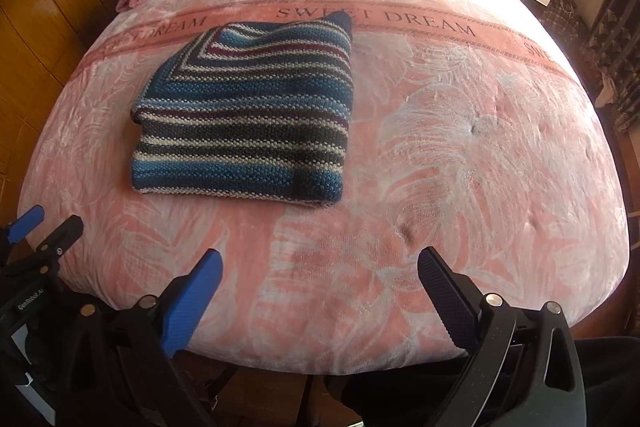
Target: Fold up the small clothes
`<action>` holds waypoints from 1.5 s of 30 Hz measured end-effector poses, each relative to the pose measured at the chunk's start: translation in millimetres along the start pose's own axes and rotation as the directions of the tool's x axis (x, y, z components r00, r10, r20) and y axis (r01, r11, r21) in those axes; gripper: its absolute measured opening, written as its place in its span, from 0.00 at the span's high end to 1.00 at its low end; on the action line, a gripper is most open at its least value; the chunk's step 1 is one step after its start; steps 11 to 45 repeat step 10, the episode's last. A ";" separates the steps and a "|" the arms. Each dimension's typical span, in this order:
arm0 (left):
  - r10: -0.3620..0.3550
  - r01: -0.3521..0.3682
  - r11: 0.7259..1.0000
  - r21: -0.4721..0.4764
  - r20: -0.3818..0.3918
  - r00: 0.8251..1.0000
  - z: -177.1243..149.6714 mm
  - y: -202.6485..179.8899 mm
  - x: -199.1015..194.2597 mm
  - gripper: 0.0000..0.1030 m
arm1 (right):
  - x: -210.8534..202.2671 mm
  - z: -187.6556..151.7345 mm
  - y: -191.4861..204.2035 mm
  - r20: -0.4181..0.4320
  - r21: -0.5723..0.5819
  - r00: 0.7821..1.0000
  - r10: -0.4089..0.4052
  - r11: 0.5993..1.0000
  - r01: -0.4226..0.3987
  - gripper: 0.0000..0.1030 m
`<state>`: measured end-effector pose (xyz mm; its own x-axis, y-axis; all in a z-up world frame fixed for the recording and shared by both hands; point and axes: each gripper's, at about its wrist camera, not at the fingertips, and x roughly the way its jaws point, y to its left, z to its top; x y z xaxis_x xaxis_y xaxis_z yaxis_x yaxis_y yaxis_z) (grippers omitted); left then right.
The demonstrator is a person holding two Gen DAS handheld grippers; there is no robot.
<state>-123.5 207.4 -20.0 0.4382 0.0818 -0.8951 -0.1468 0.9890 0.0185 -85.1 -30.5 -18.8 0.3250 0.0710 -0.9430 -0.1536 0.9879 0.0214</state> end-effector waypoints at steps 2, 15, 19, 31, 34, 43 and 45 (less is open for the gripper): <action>0.001 -0.001 1.000 0.001 -0.001 1.000 0.4 0.0 0.1 0.11 | 0.4 0.3 0.7 0.001 -0.009 1.000 -0.011 1.000 0.011 0.05; -0.001 0.001 1.000 0.005 0.000 1.000 0.4 -1.2 0.3 0.11 | 0.8 0.4 0.8 -0.008 -0.007 1.000 -0.011 1.000 0.011 0.05; -0.001 0.001 1.000 0.005 0.000 1.000 0.4 -1.2 0.3 0.11 | 0.8 0.4 0.8 -0.008 -0.007 1.000 -0.011 1.000 0.011 0.05; -0.001 0.001 1.000 0.005 0.000 1.000 0.4 -1.2 0.3 0.11 | 0.8 0.4 0.8 -0.008 -0.007 1.000 -0.011 1.000 0.011 0.05; -0.001 0.001 1.000 0.005 0.000 1.000 0.4 -1.2 0.3 0.11 | 0.8 0.4 0.8 -0.008 -0.007 1.000 -0.011 1.000 0.011 0.05; -0.001 0.001 1.000 0.005 0.000 1.000 0.4 -1.2 0.3 0.11 | 0.8 0.4 0.8 -0.008 -0.007 1.000 -0.011 1.000 0.011 0.05; -0.001 0.001 1.000 0.005 0.000 1.000 0.4 -1.2 0.3 0.11 | 0.8 0.4 0.8 -0.008 -0.007 1.000 -0.011 1.000 0.011 0.05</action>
